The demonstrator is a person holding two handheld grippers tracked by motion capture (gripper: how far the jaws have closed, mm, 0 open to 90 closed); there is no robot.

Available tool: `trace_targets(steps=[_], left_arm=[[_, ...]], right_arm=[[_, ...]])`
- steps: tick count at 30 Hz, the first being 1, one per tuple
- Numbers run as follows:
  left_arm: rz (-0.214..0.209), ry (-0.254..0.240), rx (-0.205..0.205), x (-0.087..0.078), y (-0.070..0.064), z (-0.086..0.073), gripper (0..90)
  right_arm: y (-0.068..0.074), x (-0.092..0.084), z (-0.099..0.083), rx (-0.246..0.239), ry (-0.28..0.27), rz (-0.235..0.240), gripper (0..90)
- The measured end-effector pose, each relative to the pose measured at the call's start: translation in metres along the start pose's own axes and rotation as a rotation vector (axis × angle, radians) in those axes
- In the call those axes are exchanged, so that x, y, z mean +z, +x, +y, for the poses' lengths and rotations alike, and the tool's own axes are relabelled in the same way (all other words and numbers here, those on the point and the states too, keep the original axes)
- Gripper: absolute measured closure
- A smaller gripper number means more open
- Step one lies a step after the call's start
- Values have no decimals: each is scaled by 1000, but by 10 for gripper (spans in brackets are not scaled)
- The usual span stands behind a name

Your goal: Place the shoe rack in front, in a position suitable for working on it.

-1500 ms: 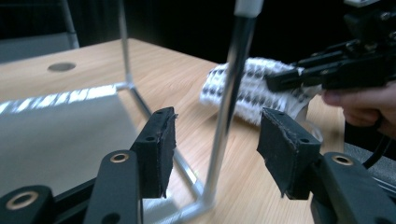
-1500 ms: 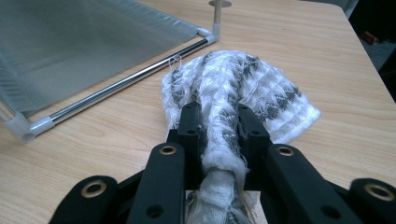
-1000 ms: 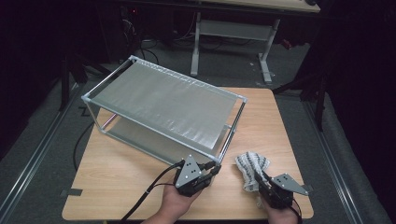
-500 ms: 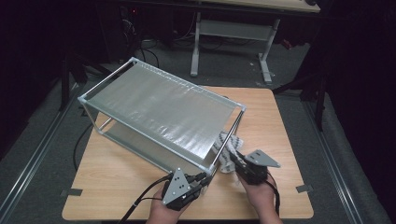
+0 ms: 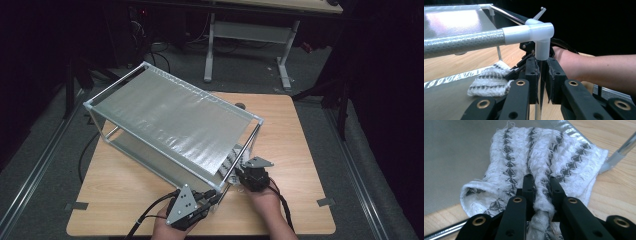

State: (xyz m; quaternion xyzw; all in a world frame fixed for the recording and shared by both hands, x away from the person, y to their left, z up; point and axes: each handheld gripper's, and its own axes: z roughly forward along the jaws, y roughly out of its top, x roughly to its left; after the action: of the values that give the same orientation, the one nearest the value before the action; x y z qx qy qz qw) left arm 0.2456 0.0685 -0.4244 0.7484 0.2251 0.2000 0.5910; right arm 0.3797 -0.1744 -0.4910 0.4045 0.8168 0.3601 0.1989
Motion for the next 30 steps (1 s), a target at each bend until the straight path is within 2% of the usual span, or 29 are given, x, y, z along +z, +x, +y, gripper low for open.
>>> trace_targets(steps=[1, 2, 3, 5, 6, 8, 9, 10, 11, 12, 14, 16, 21, 27, 30], left_arm=[[1, 2, 2, 0, 0, 0, 809], [2, 4, -3, -1, 1, 0, 810], [0, 4, -5, -1, 1, 0, 810], [1, -2, -8, 0, 1, 0, 810], [-1, -4, -9, 0, 1, -1, 810], [-1, -6, -11, 0, 1, -1, 810], [-1, -6, -11, 0, 1, -1, 810], [-2, -5, -11, 0, 1, -1, 810], [-2, -5, -11, 0, 1, -1, 810], [-4, -4, -10, 0, 1, -1, 810], [-2, -7, -10, -1, 1, -1, 810], [-1, -7, -9, -1, 0, -1, 811], [-7, -4, 2, -4, 1, -2, 810], [19, -12, 4, -14, 6, -5, 809], [53, -11, -5, -21, 12, -7, 808]], right_arm=[[0, -1, 0, 2, 6, -4, 798], [-1, -2, -2, -11, 39, -28, 799], [-1, -2, -3, -12, 51, -31, 799], [-3, -3, -5, -3, 55, -35, 797], [-3, -6, -2, 3, 40, -34, 797], [0, -12, 5, -1, -26, -16, 796], [0, -12, 5, -1, -26, -16, 796], [6, -7, 11, -34, -26, -14, 796], [6, -7, 11, -34, -26, -14, 796], [9, 3, 12, -51, 7, -12, 794], [10, 11, 9, -40, 23, -4, 795], [8, 11, 7, -23, 9, 11, 799], [9, 8, 4, -46, 15, 5, 802], [6, 1, -2, -50, 13, 2, 801], [5, -5, -8, -54, 9, -5, 800]])
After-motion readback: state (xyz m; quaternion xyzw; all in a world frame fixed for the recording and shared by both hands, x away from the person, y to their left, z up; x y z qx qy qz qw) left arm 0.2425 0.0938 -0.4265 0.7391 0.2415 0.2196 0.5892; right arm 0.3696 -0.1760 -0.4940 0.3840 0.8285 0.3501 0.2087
